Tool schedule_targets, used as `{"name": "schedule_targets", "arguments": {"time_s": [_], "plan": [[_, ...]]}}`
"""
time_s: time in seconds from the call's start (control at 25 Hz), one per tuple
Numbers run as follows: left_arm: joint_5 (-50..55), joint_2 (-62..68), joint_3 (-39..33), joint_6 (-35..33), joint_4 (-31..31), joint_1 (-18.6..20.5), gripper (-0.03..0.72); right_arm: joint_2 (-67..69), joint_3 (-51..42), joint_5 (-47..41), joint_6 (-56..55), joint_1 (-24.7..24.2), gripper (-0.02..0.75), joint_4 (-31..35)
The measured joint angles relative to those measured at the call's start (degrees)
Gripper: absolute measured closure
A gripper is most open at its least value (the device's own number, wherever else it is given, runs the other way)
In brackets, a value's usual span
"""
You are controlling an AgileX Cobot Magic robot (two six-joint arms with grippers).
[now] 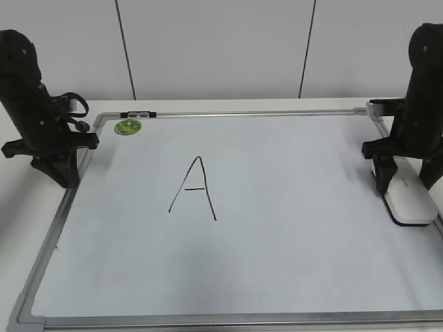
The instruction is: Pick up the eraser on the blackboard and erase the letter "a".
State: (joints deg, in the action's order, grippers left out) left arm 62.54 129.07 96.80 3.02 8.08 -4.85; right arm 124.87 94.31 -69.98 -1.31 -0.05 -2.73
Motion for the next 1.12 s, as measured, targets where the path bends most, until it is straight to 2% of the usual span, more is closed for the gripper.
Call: {"name": "schedule_targets", "arguments": {"time_s": [0.08, 0.16, 0.48, 0.64, 0.88, 1.0, 1.12], "plan": [[0.00, 0.00, 0.00, 0.00, 0.00, 0.00, 0.614, 1.01, 0.00, 0.23, 0.00, 0.00, 0.108, -0.83], [0.00, 0.00, 0.00, 0.00, 0.00, 0.00, 0.614, 1.05, 0.00, 0.23, -0.11, 0.00, 0.080, -1.08], [0.51, 0.05, 0.37, 0.00, -0.11, 0.00, 0.586, 1.13, 6.18, 0.31, -1.05, 0.00, 0.067, -1.59], [1.29, -0.09, 1.52, 0.00, -1.69, 0.00, 0.457, -0.80, 6.97, 0.31, -1.36, 0.00, 0.068, -1.63], [2.14, -5.16, 2.38, 0.58, -5.32, 0.00, 0.143, -4.34, 6.97, 0.31, -1.71, 0.00, 0.072, -1.39], [3.85, -7.95, 2.51, 0.72, -5.78, 0.00, 0.086, -6.24, 6.97, 0.20, -1.93, 0.00, 0.076, -0.14], [6.11, -10.31, 2.51, 0.85, -6.11, 0.00, 0.084, -8.70, 6.97, 0.12, -2.45, 0.00, 0.087, 0.73]]}}
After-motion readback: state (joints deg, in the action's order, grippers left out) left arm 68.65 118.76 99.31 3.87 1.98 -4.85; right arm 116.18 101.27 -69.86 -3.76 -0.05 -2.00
